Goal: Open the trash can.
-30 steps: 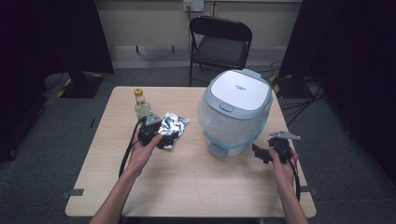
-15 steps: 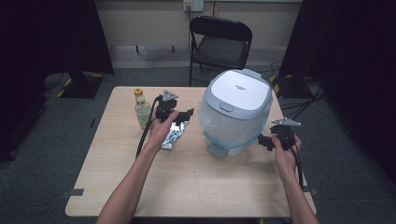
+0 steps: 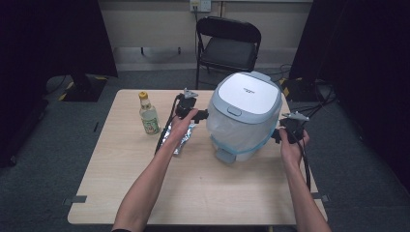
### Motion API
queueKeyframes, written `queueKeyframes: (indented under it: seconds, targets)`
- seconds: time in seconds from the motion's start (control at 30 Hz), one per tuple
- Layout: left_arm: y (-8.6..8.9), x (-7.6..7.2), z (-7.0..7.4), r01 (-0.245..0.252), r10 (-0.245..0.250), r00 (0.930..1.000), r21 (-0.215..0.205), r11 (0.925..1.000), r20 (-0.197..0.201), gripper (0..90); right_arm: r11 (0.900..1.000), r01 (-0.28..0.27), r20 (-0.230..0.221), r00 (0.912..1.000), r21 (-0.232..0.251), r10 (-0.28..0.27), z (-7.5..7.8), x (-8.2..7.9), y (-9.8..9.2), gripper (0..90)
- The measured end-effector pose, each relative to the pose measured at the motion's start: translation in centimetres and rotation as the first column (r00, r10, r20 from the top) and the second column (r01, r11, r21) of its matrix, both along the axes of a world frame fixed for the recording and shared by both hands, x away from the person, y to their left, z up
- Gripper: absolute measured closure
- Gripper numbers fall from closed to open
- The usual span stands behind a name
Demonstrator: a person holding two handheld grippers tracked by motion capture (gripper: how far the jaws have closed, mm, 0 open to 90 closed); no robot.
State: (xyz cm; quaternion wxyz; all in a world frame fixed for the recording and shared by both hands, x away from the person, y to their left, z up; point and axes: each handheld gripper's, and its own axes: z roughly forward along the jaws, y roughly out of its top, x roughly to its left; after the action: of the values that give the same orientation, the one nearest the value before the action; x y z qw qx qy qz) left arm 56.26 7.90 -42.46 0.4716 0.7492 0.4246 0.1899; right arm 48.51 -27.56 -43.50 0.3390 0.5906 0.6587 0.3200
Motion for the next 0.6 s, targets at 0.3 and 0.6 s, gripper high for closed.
queueKeyframes:
  seconds: [0.3,0.6]
  targets:
    - [-1.1,-0.6,0.3,0.112,-0.11,0.9923,-0.033,0.9932,0.057,32.4,0.999,-0.02,0.035,0.9992,0.047,0.018,0.2,0.4,0.1,33.4]
    - [-0.2,-2.7,-0.1,0.202,-0.195,0.9787,-0.142,0.969,0.065,58.8,0.989,-0.114,0.047,0.9928,0.091,0.11,0.2,0.8,0.4,58.3]
